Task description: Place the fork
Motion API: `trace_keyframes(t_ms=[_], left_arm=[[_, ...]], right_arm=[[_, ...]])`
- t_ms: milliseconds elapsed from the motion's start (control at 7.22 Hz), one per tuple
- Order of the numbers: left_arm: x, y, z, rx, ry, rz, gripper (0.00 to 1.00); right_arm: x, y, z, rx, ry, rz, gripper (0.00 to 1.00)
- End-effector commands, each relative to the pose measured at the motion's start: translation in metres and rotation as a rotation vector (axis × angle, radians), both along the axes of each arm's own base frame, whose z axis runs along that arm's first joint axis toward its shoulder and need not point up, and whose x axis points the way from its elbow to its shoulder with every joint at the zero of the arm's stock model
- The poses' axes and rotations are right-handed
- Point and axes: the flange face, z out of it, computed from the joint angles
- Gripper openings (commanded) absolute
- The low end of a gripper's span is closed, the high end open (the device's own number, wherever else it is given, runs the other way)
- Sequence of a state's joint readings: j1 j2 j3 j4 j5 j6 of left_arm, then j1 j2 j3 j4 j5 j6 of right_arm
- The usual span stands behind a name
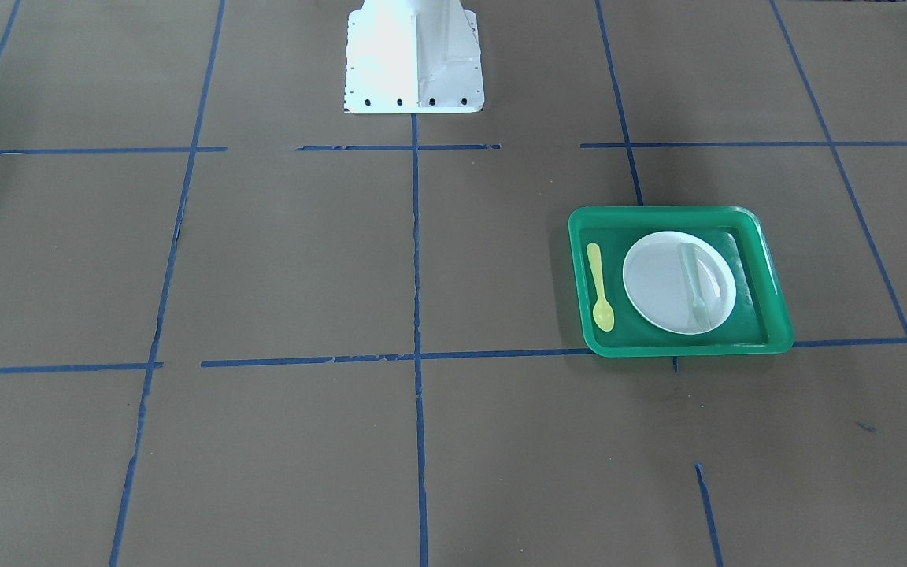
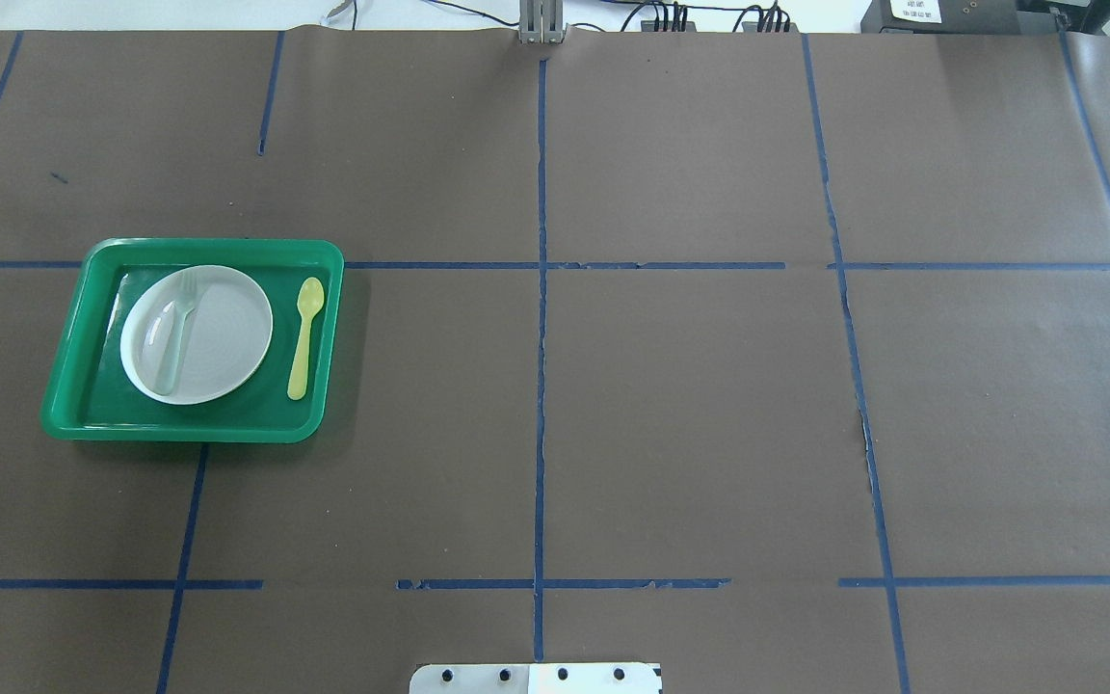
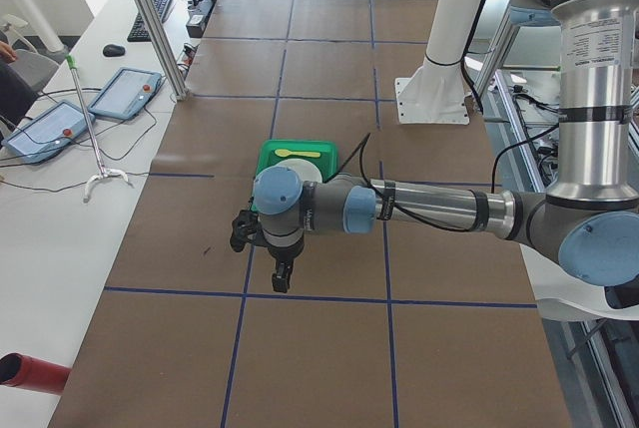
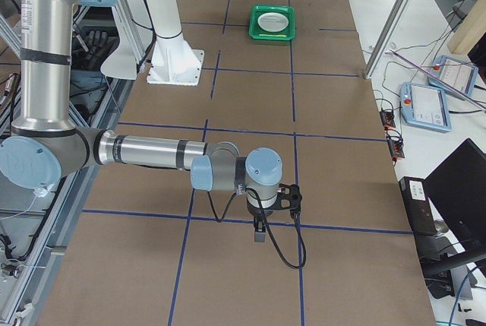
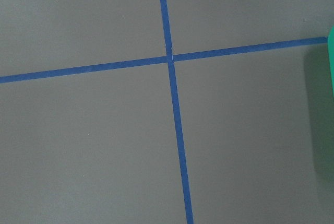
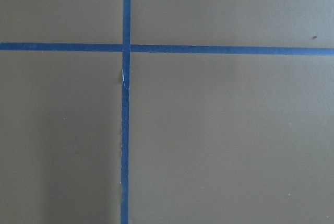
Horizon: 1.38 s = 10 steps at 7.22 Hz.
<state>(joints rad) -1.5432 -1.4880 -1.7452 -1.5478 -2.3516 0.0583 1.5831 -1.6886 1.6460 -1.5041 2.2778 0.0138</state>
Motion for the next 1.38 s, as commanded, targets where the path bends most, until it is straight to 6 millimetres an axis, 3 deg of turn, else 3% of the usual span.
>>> trace_keyframes(t_ms=[0,277,554,831,969,1246], left_arm=[[0.001,0.0,-0.003,0.008,0.002,0.003,1.0],[0.003,-0.006,-0.01,0.07,0.001,0.015,1.0],[0.02,-0.012,-0.032,0.102,0.015,-0.025,1.0],[0.115,-0.006,-0.108,0.03,0.068,-0.056,1.0],[0.157,-0.015,-0.133,0.027,0.075,-0.074,1.0],[0.24,-0.031,-0.153,0.036,0.09,-0.07,1.0]], right_arm=[[0.0,0.0,0.0,0.0,0.0,0.0,1.0],[0.0,0.0,0.0,0.0,0.0,0.0,1.0],[0.0,0.0,0.0,0.0,0.0,0.0,1.0],[0.0,-0.001,-0.001,0.002,0.001,0.0,1.0],[0.0,0.0,0.0,0.0,0.0,0.0,1.0],[0.0,0.0,0.0,0.0,0.0,0.0,1.0]])
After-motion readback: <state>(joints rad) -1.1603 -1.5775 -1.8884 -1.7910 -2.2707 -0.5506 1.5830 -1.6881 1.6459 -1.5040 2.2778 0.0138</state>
